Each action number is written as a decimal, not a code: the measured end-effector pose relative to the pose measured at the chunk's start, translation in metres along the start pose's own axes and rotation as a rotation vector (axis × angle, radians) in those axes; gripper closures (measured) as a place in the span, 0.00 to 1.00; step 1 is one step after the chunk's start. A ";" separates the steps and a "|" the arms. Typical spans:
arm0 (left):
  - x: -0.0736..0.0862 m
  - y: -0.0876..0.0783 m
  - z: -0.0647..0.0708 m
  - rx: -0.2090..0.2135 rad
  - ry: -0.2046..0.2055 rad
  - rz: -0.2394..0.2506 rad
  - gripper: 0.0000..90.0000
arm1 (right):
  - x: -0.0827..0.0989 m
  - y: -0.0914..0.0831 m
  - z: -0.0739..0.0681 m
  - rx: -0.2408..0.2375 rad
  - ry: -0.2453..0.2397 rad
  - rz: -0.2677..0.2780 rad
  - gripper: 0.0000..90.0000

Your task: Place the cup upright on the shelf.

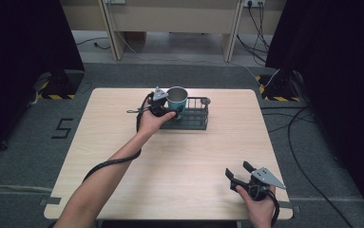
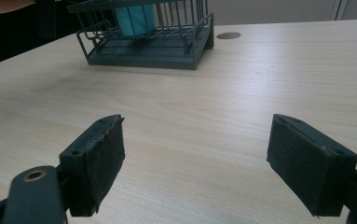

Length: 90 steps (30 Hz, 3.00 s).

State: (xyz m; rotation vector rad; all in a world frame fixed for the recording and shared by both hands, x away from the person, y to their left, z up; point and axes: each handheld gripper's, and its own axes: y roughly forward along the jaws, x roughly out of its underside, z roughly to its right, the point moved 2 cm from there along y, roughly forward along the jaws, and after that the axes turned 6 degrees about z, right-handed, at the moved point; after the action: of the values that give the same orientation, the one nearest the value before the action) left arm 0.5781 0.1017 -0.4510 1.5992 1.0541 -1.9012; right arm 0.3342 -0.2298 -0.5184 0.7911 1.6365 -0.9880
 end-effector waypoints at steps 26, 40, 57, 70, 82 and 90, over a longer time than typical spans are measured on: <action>-0.006 -0.058 -0.002 0.031 0.045 0.056 0.16 | 0.000 0.000 0.000 0.004 -0.002 0.000 0.22; 0.000 -0.092 -0.008 0.033 0.042 0.061 0.16 | 0.000 0.000 0.000 0.007 0.001 -0.001 0.22; 0.012 -0.130 -0.012 0.023 0.021 0.080 0.16 | 0.000 0.000 0.000 0.007 -0.001 -0.003 0.22; 0.025 -0.156 -0.013 0.014 0.015 0.088 0.16 | 0.000 0.000 -0.001 0.006 -0.004 -0.003 0.22; 0.042 -0.181 -0.014 -0.004 0.017 0.093 0.16 | 0.000 0.001 -0.001 0.008 -0.008 -0.005 0.22; 0.051 -0.198 -0.018 -0.019 0.005 0.095 0.16 | 0.000 0.000 -0.001 0.010 -0.009 -0.004 0.22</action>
State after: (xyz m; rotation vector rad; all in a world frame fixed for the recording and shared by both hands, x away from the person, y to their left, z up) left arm 0.4306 0.2442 -0.4479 1.6155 0.9778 -1.8208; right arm 0.3342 -0.2287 -0.5185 0.7890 1.6276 -1.0015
